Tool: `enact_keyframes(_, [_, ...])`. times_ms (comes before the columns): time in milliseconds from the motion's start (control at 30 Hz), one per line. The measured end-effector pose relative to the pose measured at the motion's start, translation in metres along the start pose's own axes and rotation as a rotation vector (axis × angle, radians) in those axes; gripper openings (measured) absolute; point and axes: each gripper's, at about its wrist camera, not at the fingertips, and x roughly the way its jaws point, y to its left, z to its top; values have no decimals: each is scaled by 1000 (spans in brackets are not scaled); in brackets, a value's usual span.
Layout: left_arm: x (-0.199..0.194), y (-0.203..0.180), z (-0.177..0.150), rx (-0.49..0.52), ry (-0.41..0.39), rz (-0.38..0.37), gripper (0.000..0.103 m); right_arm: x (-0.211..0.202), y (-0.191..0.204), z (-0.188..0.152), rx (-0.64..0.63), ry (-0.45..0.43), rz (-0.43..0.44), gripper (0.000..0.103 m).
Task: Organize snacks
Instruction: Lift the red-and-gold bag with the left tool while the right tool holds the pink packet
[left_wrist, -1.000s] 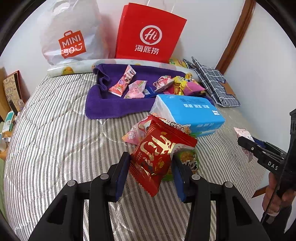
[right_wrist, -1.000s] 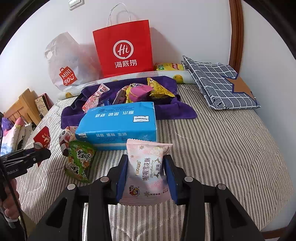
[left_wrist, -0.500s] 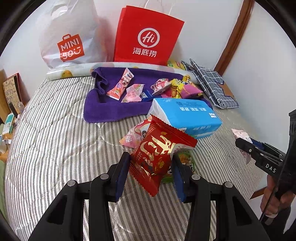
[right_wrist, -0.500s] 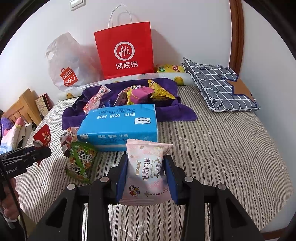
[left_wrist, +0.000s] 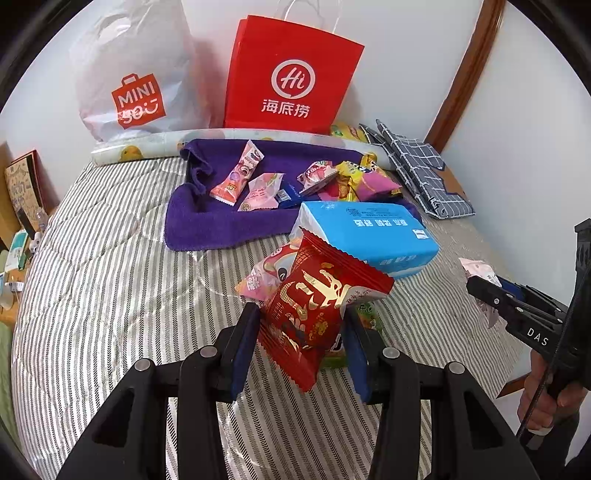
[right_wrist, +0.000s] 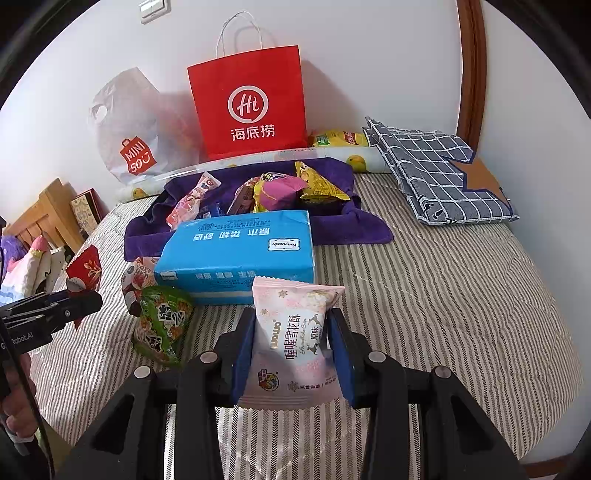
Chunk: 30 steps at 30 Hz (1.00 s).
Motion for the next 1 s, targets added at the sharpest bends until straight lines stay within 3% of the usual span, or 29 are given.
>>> enact_keyframes(1000, [-8,-18,34,31,-36,-32,45,-17,-1,32,-6,-48,-2,37])
